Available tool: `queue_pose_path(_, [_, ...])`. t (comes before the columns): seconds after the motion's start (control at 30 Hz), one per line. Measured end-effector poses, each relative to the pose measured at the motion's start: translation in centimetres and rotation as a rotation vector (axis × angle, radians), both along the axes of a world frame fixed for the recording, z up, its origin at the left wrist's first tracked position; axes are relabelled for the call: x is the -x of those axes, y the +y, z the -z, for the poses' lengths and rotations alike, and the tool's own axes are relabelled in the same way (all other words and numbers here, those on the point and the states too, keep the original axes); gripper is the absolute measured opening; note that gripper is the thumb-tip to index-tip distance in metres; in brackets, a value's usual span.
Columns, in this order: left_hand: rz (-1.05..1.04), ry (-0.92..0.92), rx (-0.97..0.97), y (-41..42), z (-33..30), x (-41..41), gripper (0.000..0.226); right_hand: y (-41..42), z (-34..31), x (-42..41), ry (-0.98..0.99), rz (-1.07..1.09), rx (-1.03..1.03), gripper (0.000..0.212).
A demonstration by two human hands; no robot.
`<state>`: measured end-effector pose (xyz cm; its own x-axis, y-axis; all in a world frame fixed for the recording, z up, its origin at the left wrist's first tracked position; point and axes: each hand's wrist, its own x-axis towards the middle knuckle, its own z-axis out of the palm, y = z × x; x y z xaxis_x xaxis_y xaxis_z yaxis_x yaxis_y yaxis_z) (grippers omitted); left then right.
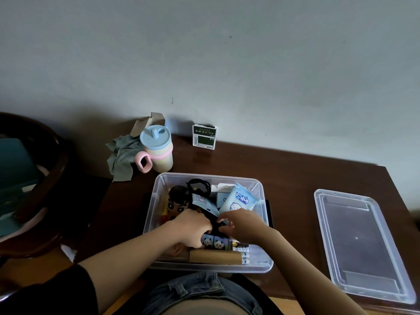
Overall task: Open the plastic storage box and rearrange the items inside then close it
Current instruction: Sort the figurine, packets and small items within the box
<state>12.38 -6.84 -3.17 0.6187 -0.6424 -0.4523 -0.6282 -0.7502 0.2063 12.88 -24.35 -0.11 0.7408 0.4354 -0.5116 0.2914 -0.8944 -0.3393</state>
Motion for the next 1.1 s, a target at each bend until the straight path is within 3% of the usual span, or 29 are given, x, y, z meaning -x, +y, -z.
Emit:
queue_pose_path(0.07, [-0.025,-0.008,0.04,0.0,0.2,0.2,0.012,0.0,-0.1,0.0,-0.005,0.037,-0.023,0.026])
queue_pose_path(0.2, [-0.096,0.085,0.163,1.1,-0.3,-0.1,0.027,-0.1,-0.5,-0.2,-0.07,0.165,-0.135,0.025])
queue_pose_path(0.4, [-0.502,0.388,0.648,4.3,-0.4,0.7,0.023,0.1,-1.1,-0.8,-0.21,0.357,-0.394,0.022])
queue_pose_path(0.6, [-0.854,0.537,1.017,5.5,-2.0,0.9,0.018,1.3,-1.9,-0.8,0.103,0.369,-0.675,0.033])
queue_pose_path(0.67, [-0.975,0.56,1.071,6.1,-2.0,0.9,0.009,1.7,-2.0,-0.6,0.174,0.375,-0.715,0.033])
queue_pose_path(0.87, [-1.115,0.637,1.204,7.2,-2.6,1.1,0.016,2.9,-2.5,-0.7,0.386,0.562,-0.892,0.023])
queue_pose_path(0.97, [-1.122,0.673,1.182,7.8,-3.0,1.1,0.018,3.6,-2.5,-0.7,0.428,0.552,-0.929,0.011])
queue_pose_path(1.1, [-1.11,0.75,1.145,8.7,-3.9,1.3,0.023,4.0,-2.6,-0.8,0.443,0.529,-0.936,0.014])
